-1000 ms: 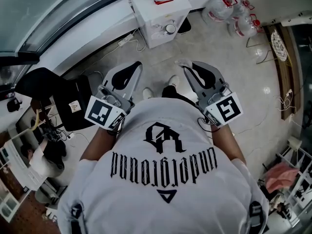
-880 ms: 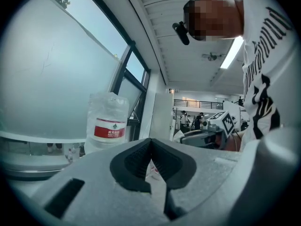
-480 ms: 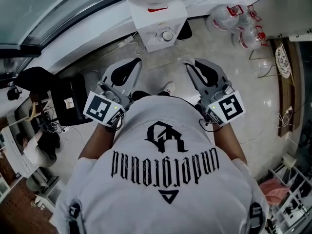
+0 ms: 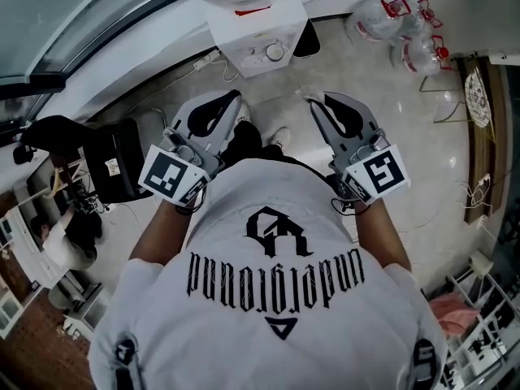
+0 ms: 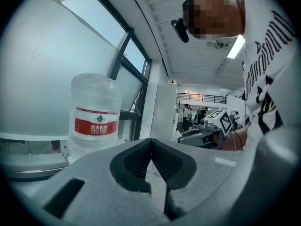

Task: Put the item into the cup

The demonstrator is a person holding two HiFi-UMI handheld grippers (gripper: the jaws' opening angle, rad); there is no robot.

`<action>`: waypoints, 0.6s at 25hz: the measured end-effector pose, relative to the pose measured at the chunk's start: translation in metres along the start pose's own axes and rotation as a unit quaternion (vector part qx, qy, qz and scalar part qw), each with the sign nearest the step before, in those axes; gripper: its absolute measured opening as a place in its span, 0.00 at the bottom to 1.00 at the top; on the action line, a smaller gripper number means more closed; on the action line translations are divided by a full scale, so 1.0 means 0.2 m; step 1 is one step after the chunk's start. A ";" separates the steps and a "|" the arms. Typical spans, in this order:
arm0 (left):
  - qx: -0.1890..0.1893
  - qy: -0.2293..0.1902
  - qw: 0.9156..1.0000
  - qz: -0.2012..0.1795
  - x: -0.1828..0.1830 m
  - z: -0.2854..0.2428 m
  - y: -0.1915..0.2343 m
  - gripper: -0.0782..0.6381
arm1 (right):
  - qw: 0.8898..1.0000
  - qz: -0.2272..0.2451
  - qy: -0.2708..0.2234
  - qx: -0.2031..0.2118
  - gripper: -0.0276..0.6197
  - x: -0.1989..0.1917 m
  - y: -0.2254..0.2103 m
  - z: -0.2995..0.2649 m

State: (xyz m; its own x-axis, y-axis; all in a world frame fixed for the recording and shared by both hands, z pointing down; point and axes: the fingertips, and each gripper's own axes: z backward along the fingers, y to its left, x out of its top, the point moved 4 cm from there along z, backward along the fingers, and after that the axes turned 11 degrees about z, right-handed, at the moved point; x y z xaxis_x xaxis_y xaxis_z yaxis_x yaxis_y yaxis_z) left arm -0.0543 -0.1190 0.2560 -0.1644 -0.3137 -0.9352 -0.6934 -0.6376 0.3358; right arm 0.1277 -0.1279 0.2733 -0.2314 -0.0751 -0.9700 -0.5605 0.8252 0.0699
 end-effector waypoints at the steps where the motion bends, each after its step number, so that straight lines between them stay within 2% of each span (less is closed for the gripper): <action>1: -0.001 0.001 1.000 -0.001 0.00 -0.02 0.01 0.13 | 1.000 -0.001 0.002 0.001 0.12 -0.01 -0.01 -0.01; 4: 0.006 0.009 1.000 0.014 -0.03 -0.06 0.08 0.13 | 1.000 0.001 0.013 0.007 0.12 -0.03 -0.03 -0.06; 9: 0.003 0.030 0.999 0.014 -0.11 -0.12 0.19 0.13 | 0.999 -0.011 0.031 0.003 0.12 -0.13 -0.07 -0.16; 13: 0.004 0.057 0.998 0.013 -0.24 -0.18 0.30 0.13 | 0.998 -0.018 0.061 0.006 0.12 -0.29 -0.10 -0.26; 15: 0.009 0.073 0.997 0.026 -0.33 -0.18 0.36 0.13 | 0.997 -0.028 0.078 0.005 0.12 -0.39 -0.12 -0.30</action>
State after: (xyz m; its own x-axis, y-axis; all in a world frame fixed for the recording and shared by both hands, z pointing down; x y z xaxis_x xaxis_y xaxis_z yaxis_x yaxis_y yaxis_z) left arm -0.0669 -0.1698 0.3451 -0.0984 -0.4457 -0.8898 -0.6985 -0.6059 0.3807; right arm 0.1113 -0.1753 0.3620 -0.3214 -0.2068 -0.9241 -0.5682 0.8228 0.0135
